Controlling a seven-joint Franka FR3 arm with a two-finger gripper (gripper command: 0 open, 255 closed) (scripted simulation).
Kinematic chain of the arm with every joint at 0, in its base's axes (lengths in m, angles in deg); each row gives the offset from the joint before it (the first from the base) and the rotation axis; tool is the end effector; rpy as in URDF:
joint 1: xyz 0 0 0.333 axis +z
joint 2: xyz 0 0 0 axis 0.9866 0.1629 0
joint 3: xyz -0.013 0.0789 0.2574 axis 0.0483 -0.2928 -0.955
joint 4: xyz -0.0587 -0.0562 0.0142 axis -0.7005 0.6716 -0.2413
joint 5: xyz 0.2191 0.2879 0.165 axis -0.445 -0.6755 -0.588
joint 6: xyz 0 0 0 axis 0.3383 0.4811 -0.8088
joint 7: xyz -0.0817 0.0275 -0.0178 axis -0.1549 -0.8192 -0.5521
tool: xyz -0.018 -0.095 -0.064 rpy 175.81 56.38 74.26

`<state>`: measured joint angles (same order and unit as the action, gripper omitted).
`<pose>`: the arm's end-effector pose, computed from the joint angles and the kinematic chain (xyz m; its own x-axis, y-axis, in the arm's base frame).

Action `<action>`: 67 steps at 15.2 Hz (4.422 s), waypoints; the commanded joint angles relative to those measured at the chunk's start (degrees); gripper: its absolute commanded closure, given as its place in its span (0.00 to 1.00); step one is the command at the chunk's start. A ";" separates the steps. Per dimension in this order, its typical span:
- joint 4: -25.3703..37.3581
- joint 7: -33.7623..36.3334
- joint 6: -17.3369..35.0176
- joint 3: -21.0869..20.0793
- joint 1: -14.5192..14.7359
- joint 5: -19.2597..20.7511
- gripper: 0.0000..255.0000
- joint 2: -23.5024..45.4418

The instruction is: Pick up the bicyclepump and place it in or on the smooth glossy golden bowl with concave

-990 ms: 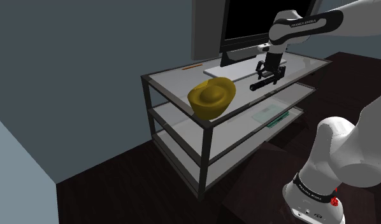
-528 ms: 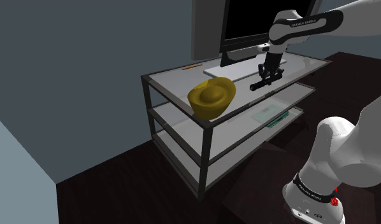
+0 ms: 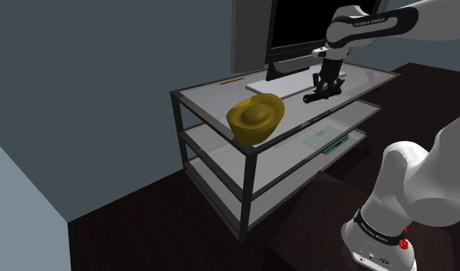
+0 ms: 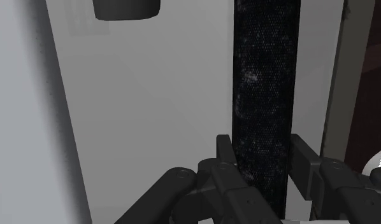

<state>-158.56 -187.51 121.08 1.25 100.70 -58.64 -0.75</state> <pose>0.3897 -0.3361 0.4585 0.1986 0.9798 0.0211 0.9792 -0.1975 -0.0454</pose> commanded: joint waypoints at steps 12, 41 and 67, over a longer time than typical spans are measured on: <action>10.09 -0.63 -9.97 -1.59 0.51 -0.97 1.00 0.29; 13.96 19.47 -21.50 -19.84 4.18 -3.02 1.00 -4.88; 11.37 44.25 -14.07 -36.20 12.73 -12.13 1.00 2.52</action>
<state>-146.41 -143.17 106.22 -35.02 113.47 -70.79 1.80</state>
